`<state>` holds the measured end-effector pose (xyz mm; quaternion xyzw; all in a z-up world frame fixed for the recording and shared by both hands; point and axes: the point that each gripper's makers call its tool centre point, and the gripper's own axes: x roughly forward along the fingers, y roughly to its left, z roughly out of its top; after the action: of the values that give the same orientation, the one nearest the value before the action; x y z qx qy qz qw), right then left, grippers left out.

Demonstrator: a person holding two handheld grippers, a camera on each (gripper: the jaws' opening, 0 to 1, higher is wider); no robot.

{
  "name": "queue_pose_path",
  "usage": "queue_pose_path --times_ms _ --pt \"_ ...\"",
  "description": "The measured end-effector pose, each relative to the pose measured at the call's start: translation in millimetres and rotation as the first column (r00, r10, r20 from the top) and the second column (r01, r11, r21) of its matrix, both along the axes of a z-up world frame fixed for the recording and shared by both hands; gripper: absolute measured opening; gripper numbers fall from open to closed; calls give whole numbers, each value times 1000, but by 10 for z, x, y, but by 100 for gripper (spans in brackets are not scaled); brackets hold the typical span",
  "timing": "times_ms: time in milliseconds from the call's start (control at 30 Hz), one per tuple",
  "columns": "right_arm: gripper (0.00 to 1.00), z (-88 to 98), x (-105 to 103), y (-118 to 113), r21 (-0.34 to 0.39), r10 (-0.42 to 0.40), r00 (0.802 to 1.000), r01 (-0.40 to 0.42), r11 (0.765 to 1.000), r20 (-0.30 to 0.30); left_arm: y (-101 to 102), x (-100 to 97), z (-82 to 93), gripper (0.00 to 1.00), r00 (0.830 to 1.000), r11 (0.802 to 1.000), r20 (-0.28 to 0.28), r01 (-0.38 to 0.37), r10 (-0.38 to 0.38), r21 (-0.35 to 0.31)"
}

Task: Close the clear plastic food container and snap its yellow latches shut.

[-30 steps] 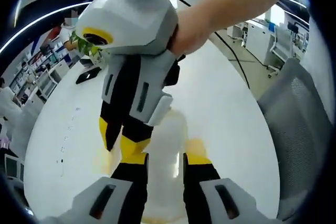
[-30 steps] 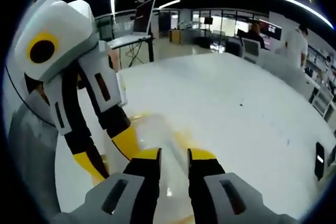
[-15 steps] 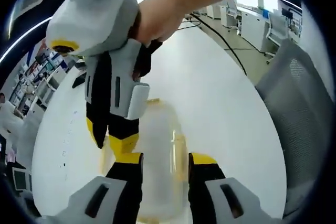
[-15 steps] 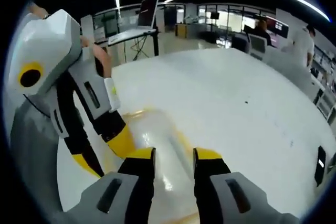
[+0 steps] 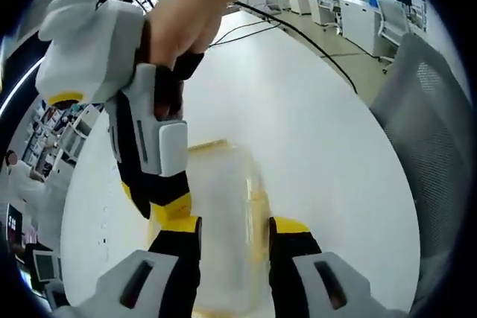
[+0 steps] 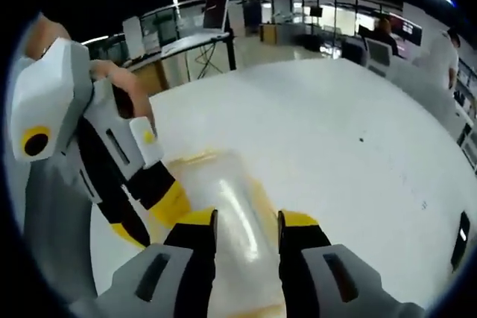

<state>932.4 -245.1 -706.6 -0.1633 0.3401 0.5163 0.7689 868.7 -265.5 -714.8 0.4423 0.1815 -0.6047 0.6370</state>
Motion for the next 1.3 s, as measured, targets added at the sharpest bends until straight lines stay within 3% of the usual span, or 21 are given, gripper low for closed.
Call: queue_pose_path --times_ms 333,733,1000,1167,1300 --pt "29 -34 -15 55 -45 87 988 -93 995 -130 -1 -10 -25 32 999 999 39 3 -5 53" --pt "29 -56 -71 84 -121 212 949 -244 962 -232 6 -3 -38 31 998 994 51 21 -27 107" --pt "30 -108 1 63 -119 230 921 -278 953 -314 -2 10 -48 32 998 992 52 13 -19 122" --pt "31 -148 132 36 -94 210 901 -264 960 -379 -7 11 -59 33 998 991 67 8 -17 136" --pt "31 -183 183 28 -92 211 896 -266 960 -390 -8 22 -62 35 998 992 66 11 -20 129"
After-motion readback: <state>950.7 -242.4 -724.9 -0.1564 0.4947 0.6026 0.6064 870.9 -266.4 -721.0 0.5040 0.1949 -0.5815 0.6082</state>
